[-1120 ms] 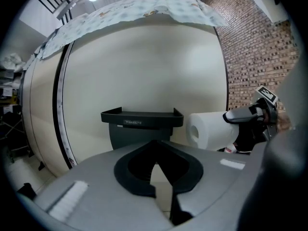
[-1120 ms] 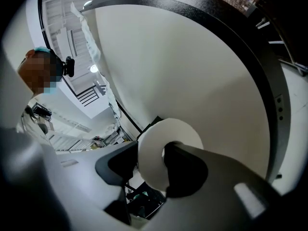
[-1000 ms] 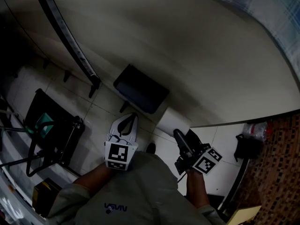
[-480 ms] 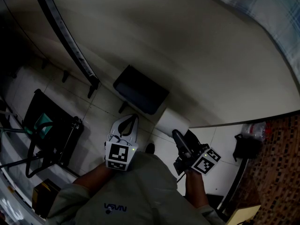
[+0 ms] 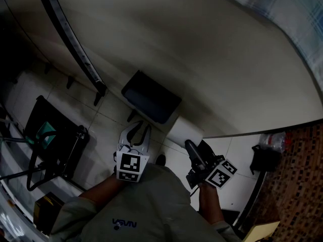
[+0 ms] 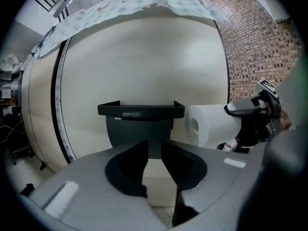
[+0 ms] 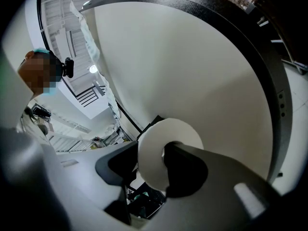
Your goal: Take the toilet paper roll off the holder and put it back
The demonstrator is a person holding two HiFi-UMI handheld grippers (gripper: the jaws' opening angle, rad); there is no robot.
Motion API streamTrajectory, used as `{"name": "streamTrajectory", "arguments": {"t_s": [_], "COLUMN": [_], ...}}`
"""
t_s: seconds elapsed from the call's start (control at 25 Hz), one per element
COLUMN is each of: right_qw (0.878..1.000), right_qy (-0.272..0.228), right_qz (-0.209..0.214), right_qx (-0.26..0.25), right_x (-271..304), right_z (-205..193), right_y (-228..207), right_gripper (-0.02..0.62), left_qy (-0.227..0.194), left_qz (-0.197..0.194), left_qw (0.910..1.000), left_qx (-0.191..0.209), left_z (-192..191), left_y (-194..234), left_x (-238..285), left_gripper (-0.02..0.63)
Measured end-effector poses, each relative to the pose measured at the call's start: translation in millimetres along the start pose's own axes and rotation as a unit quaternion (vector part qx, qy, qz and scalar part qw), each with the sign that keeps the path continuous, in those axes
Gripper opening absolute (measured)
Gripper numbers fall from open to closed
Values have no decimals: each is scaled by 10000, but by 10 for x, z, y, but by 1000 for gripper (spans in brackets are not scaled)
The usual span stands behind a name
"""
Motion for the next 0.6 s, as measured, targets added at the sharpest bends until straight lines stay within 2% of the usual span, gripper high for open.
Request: {"name": "streamTrajectory", "arguments": {"t_s": [0.08,0.2,0.28,0.6], "right_qw": [10000,10000,10000,9999], "right_qy": [5,26,34,23], "right_qz": [6,8,9,-6], "right_qx": [-5,-9,1,151], "right_x": [-9,0,16,14], "right_z": [4,-7,-19,-19], "right_y": [2,2,-4,-70], "right_gripper": [167,167,167,167], "left_qy": [97,274,341,440], "left_qz": [-7,1,33,323], "left_qw": [9999,9996,9994,9985], "left_qx": [24,66,100,39], "left_z": [-24,-81,-108,-142], "left_y": [-34,-76,-88,-75], "left_x": [31,98,140,284], "left_gripper": [116,234,276,291]}}
Point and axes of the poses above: the fingertips, and each gripper's own axes: x forward along the fingers, y to its left, z out of its top, the point moved 3 cm from there along -x, backward along the fingers, and after that the axes turned 7 degrees about x, right-handed, at the moved point
